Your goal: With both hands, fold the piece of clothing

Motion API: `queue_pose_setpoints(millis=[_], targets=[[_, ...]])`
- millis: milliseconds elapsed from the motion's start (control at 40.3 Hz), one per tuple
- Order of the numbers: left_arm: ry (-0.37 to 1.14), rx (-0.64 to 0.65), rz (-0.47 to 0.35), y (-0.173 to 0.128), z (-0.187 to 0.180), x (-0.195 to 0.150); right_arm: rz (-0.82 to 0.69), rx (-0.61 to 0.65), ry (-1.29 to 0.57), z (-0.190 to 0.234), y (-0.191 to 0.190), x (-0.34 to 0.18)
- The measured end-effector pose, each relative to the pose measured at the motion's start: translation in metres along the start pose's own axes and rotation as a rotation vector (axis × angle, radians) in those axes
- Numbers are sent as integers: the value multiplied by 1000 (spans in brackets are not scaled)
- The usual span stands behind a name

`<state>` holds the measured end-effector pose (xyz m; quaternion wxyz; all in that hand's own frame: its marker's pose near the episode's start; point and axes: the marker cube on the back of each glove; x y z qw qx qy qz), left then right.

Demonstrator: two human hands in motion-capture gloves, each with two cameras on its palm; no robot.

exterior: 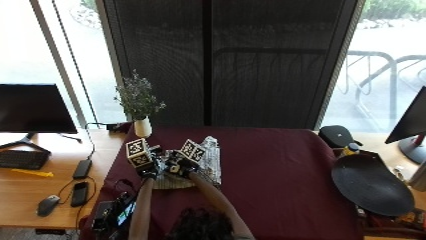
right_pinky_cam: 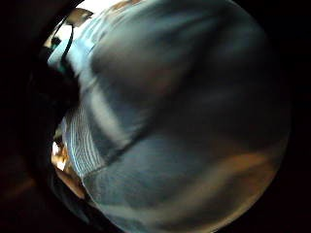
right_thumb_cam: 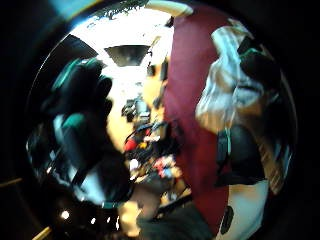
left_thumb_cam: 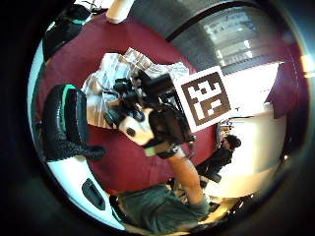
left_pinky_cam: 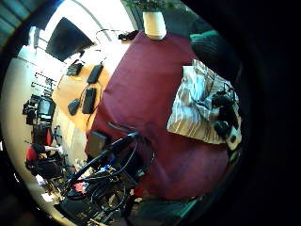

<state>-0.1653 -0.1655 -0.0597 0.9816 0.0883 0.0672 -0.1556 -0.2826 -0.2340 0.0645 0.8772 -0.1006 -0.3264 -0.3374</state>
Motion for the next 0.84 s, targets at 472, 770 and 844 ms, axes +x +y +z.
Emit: queue_pose_setpoints(millis=[472, 770, 844], targets=[[-38, 24, 97, 14, 17, 54, 492, -102, 461, -148, 124, 26], [-60, 47, 187, 28, 7, 91, 647, 284, 643, -228, 179, 41], [-64, 60, 195, 28, 8, 94, 689, 286, 652, -229, 186, 48]])
